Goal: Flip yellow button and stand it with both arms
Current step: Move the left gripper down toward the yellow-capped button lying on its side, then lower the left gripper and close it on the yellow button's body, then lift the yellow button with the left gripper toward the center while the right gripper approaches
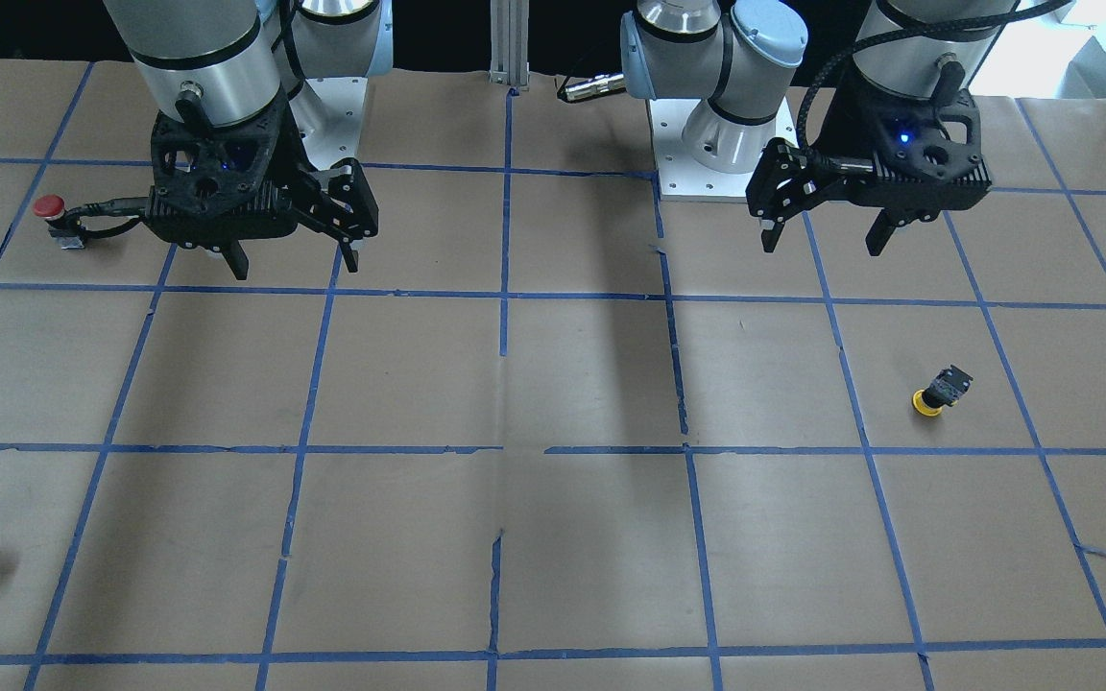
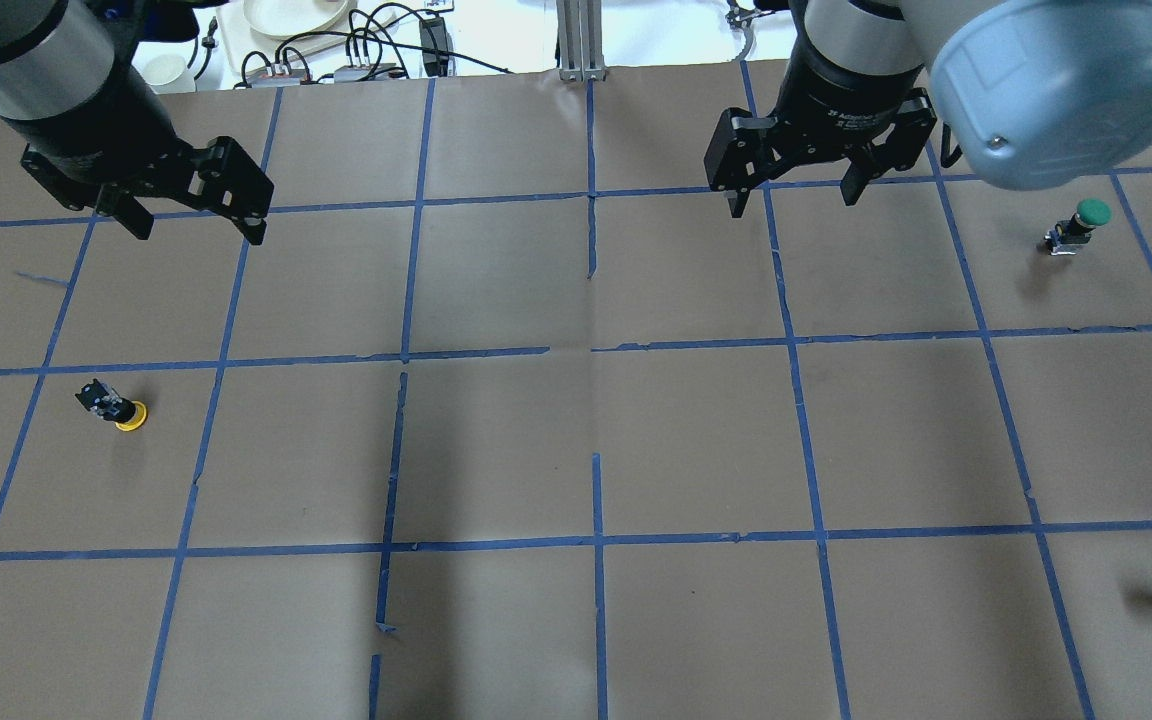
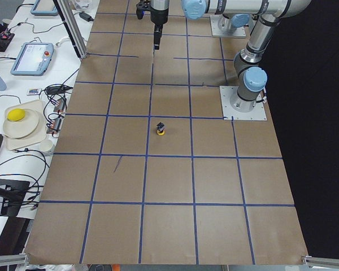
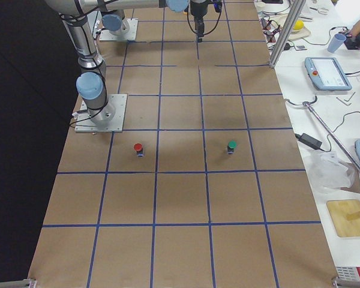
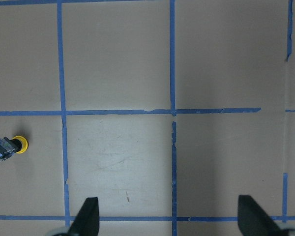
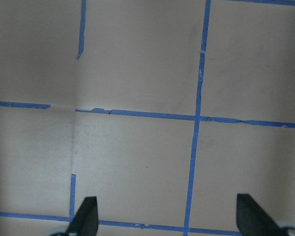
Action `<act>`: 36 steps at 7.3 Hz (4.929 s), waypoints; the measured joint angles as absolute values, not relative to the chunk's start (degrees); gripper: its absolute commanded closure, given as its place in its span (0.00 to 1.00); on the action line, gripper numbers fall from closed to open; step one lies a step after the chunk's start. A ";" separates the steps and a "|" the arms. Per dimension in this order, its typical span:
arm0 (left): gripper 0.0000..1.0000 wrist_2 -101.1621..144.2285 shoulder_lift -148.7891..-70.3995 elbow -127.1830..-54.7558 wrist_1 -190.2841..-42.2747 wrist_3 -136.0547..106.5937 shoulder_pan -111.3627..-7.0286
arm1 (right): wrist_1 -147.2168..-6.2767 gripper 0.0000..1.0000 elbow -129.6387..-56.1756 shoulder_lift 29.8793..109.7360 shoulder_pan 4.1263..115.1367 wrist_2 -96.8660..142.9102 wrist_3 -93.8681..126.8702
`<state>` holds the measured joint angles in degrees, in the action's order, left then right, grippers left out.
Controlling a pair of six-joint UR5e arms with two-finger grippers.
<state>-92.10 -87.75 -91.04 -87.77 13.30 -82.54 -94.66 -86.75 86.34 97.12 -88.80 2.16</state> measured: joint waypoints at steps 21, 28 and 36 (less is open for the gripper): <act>0.02 -84.73 -100.81 -114.40 -52.95 79.34 -50.08 | -94.57 0.00 -86.75 86.40 97.12 -88.68 2.44; 0.12 -86.25 -103.86 -114.94 -52.68 80.12 -50.01 | -94.61 0.00 -86.75 86.39 97.12 -88.68 2.44; 0.90 -85.68 -104.06 -113.90 -51.83 79.83 -50.67 | -94.66 0.00 -86.75 86.37 97.21 -88.67 2.44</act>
